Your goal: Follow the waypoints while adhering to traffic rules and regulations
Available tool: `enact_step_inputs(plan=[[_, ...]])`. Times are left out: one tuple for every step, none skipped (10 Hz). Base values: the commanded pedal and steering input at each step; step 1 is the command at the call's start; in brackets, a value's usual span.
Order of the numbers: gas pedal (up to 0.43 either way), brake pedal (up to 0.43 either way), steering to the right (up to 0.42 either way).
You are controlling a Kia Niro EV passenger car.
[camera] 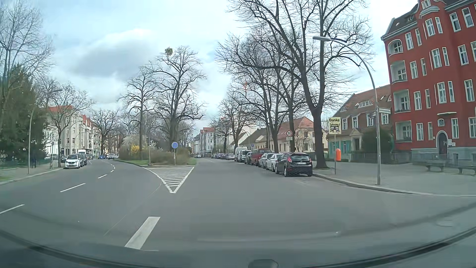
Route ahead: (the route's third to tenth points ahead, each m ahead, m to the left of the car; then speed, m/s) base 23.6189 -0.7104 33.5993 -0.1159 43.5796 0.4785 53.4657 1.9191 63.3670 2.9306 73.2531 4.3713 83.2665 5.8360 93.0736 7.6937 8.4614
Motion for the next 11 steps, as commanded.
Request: enact_step_inputs(plan=[[0.118,0.000,0.024],[0.118,0.000,0.020],[0.118,0.000,0.014],[0.118,0.000,0.009],[0.118,0.000,0.008],[0.118,0.000,0.005],[0.110,0.000,-0.001],[0.098,0.000,-0.006],[0.079,0.000,-0.009],[0.059,0.000,-0.013],[0.039,0.000,-0.015]])
